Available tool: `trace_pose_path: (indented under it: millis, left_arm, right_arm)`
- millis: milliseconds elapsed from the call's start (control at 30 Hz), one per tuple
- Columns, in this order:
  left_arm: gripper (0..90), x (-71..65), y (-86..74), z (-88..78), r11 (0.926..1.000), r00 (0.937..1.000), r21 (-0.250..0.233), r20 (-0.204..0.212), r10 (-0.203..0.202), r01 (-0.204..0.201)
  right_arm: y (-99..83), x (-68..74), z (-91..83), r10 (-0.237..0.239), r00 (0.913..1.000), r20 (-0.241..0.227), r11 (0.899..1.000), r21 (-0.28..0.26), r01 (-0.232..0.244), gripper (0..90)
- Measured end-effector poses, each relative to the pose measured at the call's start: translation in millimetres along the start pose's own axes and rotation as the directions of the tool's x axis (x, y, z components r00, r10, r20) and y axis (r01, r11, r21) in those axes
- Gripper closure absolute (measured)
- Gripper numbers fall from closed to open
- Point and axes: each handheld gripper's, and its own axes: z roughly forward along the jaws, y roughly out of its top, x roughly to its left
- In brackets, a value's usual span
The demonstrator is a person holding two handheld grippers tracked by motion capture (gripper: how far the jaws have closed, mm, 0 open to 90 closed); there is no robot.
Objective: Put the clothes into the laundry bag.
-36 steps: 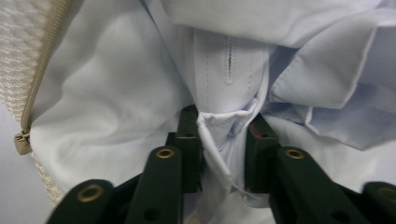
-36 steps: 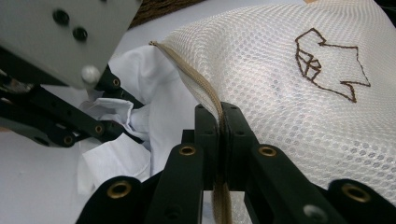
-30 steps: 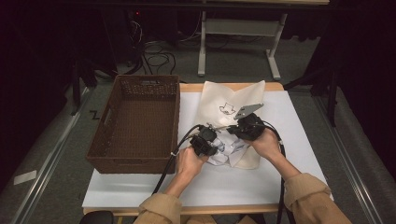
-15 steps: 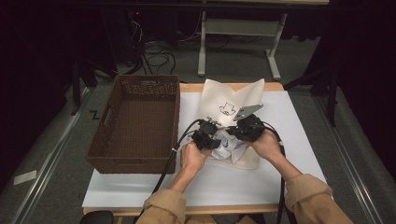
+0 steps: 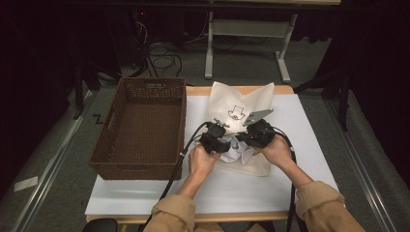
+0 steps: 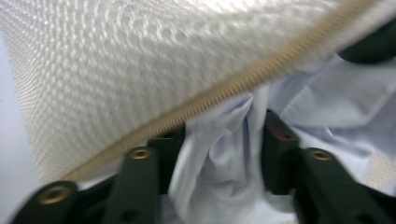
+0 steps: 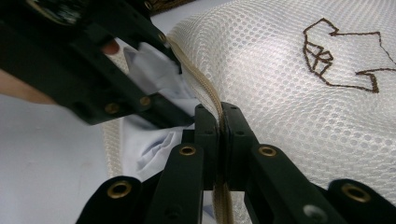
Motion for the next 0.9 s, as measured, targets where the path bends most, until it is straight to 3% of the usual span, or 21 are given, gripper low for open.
trace_pose_path:
  millis: [167, 233, 433, 567, 667, 733, 800, 900]
  left_arm:
    - [41.7, -1.5, -3.3, -15.0, 0.9997, 0.9998, 0.017, 0.008, 0.016, -0.016]
    - [38.3, -1.1, -6.9, -23.8, 0.9997, 0.9992, 0.02, 0.039, 0.01, -0.011]
    - [33.2, -0.2, -17.4, -14.2, 0.9973, 0.999, 0.073, 0.045, 0.007, -0.011]
    - [33.5, 0.0, -20.2, -0.9, 0.9955, 0.9996, 0.094, 0.026, 0.01, -0.012]
    - [35.6, -3.4, -21.1, 11.9, 0.9918, 0.9986, 0.122, -0.033, 0.041, -0.037]
    - [37.3, -6.2, -22.5, 19.4, 0.9893, 0.9979, 0.138, -0.039, 0.051, -0.046]
    - [40.2, -5.8, -23.5, 22.5, 0.9913, 0.9985, 0.127, -0.038, 0.04, -0.034]
    - [49.6, -2.2, -22.8, 21.6, 0.9924, 0.999, 0.12, -0.032, 0.032, -0.028]
  right_arm:
    - [-0.7, -1.7, 1.3, 0.002, 1.0, -0.003, 1.0, 0.0, -0.002, 87.1]
    - [-0.4, -2.0, 2.1, 0.001, 1.0, -0.001, 1.0, -0.004, -0.001, 87.1]
    - [-0.7, -1.0, 2.5, 0.004, 1.0, -0.001, 1.0, -0.003, -0.004, 87.1]
    - [-1.2, -2.1, 2.8, 0.009, 1.0, -0.001, 1.0, -0.002, -0.009, 87.0]
    - [-1.3, -2.1, 3.3, 0.012, 0.9999, -0.003, 1.0, 0.001, -0.012, 87.1]
    - [-1.4, -0.7, 3.5, 0.012, 0.9999, -0.004, 1.0, 0.003, -0.012, 87.1]
    - [-1.7, 0.0, 3.1, 0.008, 1.0, -0.004, 1.0, 0.004, -0.008, 87.0]
    - [-2.7, -2.3, 3.3, -0.001, 1.0, -0.007, 1.0, 0.003, 0.001, 87.0]
